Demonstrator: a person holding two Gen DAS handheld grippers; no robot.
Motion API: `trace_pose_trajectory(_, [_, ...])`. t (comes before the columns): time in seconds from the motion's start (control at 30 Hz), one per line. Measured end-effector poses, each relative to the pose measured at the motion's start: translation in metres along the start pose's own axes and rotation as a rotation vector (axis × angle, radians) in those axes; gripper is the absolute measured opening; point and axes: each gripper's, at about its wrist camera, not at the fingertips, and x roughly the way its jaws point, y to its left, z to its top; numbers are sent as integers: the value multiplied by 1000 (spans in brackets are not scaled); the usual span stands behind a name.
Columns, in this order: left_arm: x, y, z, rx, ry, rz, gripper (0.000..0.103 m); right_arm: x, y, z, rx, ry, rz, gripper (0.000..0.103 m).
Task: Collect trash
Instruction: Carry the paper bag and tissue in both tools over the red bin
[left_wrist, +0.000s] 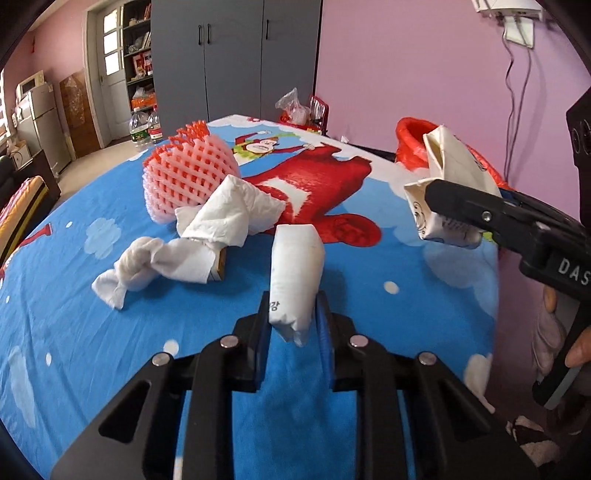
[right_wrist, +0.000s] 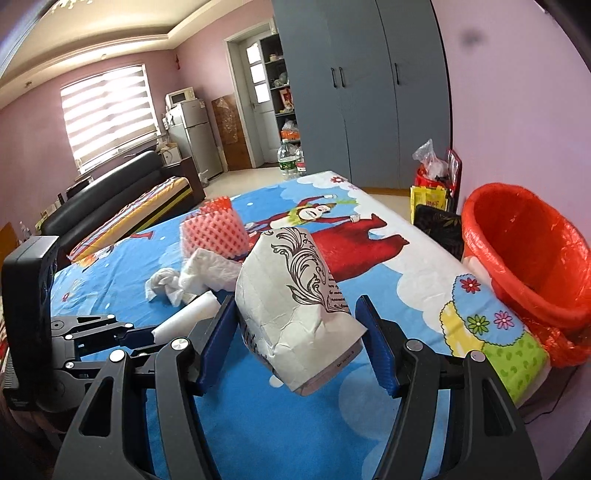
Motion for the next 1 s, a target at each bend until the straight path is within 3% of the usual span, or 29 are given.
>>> trace_pose_trajectory(0.23, [-43, -2, -7, 0, -76, 34, 22, -35, 15, -2, -36, -30, -14, 62])
trace_pose_trajectory(0.67, [-129, -27, -8, 8, -289, 63, 22, -99, 47, -7, -129, -129, -62, 63])
trace_pose_trajectory(1.0, [-145, -46, -5, 35, -330, 67, 22, -123, 36, -9, -111, -169, -88, 63])
